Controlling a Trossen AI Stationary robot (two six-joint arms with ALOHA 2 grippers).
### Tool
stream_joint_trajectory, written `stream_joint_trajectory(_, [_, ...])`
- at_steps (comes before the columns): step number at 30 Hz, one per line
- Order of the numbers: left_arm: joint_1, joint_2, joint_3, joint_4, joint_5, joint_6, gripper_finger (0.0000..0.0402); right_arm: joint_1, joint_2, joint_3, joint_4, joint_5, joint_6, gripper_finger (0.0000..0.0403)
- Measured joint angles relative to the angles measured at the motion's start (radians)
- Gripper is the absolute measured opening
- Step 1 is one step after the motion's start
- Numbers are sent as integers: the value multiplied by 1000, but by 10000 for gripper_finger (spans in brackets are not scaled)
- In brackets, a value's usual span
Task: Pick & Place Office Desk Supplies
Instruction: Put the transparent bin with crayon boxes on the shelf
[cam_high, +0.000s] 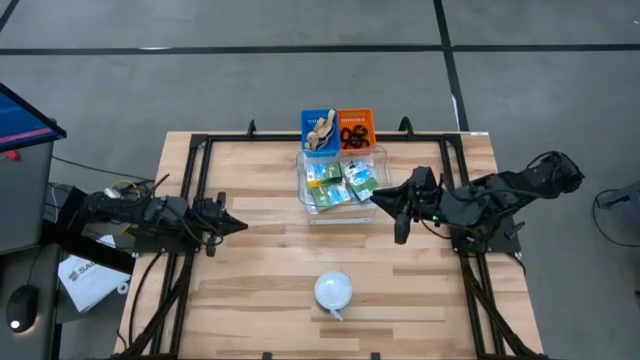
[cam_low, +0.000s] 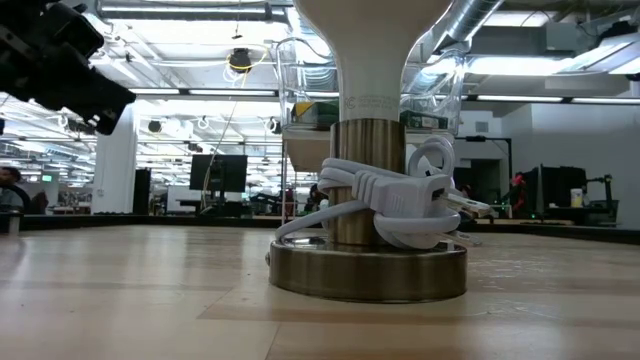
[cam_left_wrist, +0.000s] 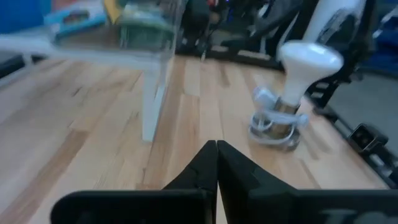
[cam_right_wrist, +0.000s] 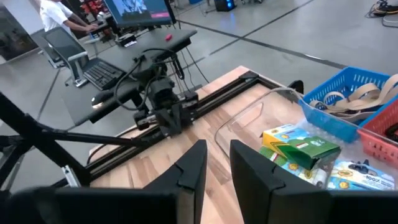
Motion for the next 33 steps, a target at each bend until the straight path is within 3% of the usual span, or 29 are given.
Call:
stream_joint_trajectory(6, [156, 2, -11, 55, 205, 19, 1, 26, -1, 0, 4, -1, 0, 69])
stream_joint_trajectory(17, [235, 2, -12, 55, 213, 28, 2, 72, 11, 1, -55, -6, 17, 69])
stream_joint_trajectory(24, [225, 2, -13, 66, 252, -205, 4, 27, 81, 0, -134, -223, -8, 69])
stream_joint_trajectory(27, [214, 3, -16, 91, 282, -365, 7, 4, 116, -3, -151, -247, -57, 69])
stream_joint_trajectory(33, [215, 6, -16, 140, 279, -431, 6, -70, 143, -118, 15, -373, -163, 69])
